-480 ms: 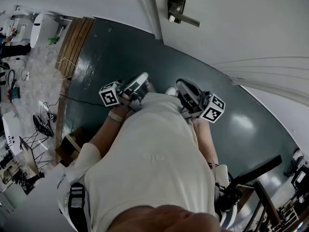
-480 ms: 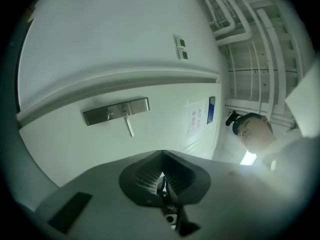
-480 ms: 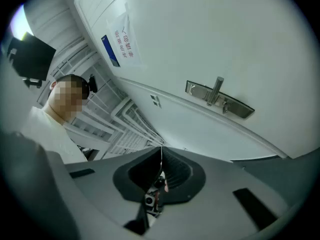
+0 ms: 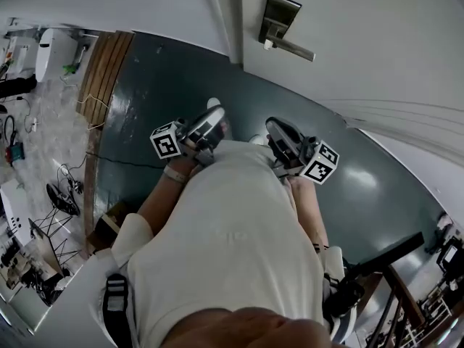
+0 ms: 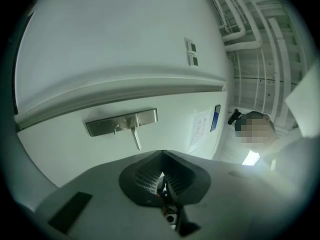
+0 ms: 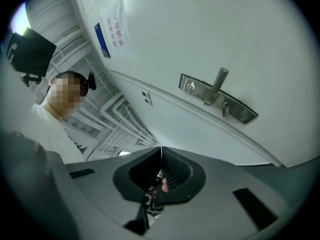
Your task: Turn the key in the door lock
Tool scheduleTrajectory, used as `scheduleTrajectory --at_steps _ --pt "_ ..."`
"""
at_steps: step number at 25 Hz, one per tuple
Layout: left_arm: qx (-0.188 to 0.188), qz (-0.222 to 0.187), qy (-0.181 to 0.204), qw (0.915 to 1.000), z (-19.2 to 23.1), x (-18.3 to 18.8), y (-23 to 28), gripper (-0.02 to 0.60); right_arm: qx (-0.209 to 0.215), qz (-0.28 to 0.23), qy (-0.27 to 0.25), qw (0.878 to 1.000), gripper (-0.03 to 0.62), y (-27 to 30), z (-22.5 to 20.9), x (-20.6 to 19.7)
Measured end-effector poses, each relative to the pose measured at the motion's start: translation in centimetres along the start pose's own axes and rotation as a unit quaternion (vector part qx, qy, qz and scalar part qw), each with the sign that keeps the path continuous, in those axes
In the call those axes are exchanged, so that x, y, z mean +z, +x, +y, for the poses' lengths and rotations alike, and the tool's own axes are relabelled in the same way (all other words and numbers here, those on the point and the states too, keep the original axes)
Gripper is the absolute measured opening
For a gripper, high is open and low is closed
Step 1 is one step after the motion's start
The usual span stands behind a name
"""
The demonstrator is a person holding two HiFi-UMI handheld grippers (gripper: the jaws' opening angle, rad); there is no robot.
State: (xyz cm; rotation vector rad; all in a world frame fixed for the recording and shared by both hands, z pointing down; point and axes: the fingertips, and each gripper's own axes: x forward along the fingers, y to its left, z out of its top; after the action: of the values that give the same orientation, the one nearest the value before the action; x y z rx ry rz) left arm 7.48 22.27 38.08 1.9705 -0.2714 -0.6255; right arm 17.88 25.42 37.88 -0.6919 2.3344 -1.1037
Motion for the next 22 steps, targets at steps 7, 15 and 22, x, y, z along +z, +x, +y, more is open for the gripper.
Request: scheduleTrajectory --at_steps 7,15,22 --pt "-0.015 0.033 -0.022 0.9991 7.5 14.0 -1.8 0.008 -0.063 -0.027 -0.023 0.997 0.025 13.6 -7.7 1.6" --pt "-0.018 0.08 -0.032 0.9961 9.0 23.1 -2.5 0.008 -0.186 -0.085 -0.097 0.974 0.025 20.2 -10.6 6.4" --pt "-0.006 0.071 -0.035 0.9968 10.6 25.2 -2.8 0.008 -0.298 -0.052 -0.191 0.934 0.026 19.9 -14.7 8.6"
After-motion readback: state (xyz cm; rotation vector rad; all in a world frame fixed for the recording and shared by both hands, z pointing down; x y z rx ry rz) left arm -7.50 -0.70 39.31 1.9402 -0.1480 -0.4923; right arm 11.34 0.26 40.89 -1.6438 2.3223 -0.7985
